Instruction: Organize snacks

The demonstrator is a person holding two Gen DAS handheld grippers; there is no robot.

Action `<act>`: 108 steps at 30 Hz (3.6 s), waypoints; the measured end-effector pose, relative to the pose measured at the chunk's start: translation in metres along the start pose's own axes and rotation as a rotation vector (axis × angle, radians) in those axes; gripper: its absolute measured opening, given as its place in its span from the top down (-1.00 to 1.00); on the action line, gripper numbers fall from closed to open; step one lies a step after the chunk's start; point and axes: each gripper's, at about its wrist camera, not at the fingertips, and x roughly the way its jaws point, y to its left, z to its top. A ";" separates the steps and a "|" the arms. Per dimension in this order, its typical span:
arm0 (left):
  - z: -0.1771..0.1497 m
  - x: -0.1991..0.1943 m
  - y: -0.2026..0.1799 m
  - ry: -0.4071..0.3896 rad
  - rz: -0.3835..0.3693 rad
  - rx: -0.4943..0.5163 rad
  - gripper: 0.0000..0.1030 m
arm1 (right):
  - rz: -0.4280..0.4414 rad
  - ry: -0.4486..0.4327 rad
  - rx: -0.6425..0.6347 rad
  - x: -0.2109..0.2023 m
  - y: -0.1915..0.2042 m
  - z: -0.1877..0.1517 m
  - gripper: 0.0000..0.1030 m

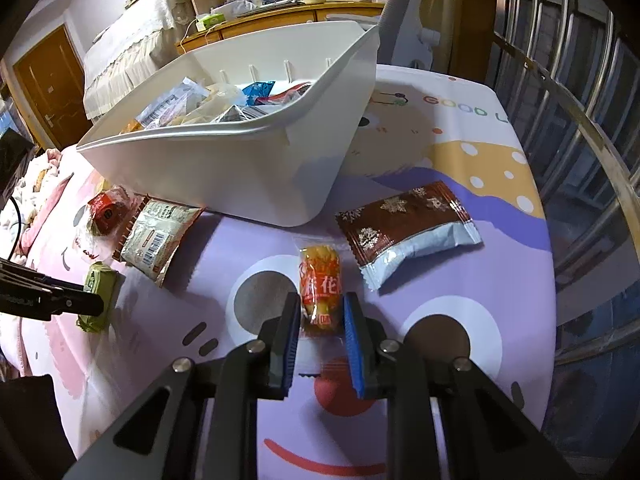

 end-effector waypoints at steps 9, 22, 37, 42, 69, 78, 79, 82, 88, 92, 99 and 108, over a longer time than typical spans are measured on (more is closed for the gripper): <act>-0.012 -0.009 -0.010 -0.030 0.038 0.045 0.33 | 0.018 -0.011 -0.011 -0.015 0.006 -0.001 0.58; -0.021 -0.085 0.010 -0.204 0.050 0.049 0.88 | 0.079 -0.049 0.002 -0.052 0.025 0.002 0.58; -0.036 -0.092 0.037 -0.161 -0.022 0.037 0.69 | 0.096 -0.093 -0.053 -0.079 0.069 0.013 0.58; -0.031 -0.095 0.050 -0.152 -0.038 0.082 0.65 | 0.076 -0.116 -0.039 -0.083 0.083 0.025 0.58; 0.024 -0.080 0.117 -0.112 -0.126 0.394 0.29 | -0.107 -0.135 0.262 -0.026 0.134 0.107 0.48; 0.031 -0.077 0.104 -0.112 -0.180 0.493 -0.14 | -0.112 -0.130 0.370 -0.028 0.133 0.080 0.39; 0.032 -0.076 0.102 -0.111 -0.184 0.499 -0.14 | -0.112 -0.132 0.373 -0.030 0.134 0.077 0.38; 0.034 -0.074 0.094 -0.114 -0.204 0.518 -0.19 | -0.107 -0.131 0.387 -0.034 0.135 0.064 0.32; 0.034 -0.070 0.077 -0.109 -0.244 0.552 -0.23 | -0.118 -0.102 0.409 -0.040 0.142 0.033 0.24; 0.034 -0.069 0.065 -0.122 -0.255 0.566 -0.25 | -0.114 -0.079 0.429 -0.040 0.150 0.011 0.19; 0.039 -0.066 0.049 -0.148 -0.287 0.561 -0.26 | -0.110 -0.036 0.413 -0.036 0.177 -0.014 -0.03; 0.049 -0.048 0.034 -0.167 -0.222 0.550 -0.26 | -0.147 -0.019 0.214 -0.026 0.222 -0.033 -0.20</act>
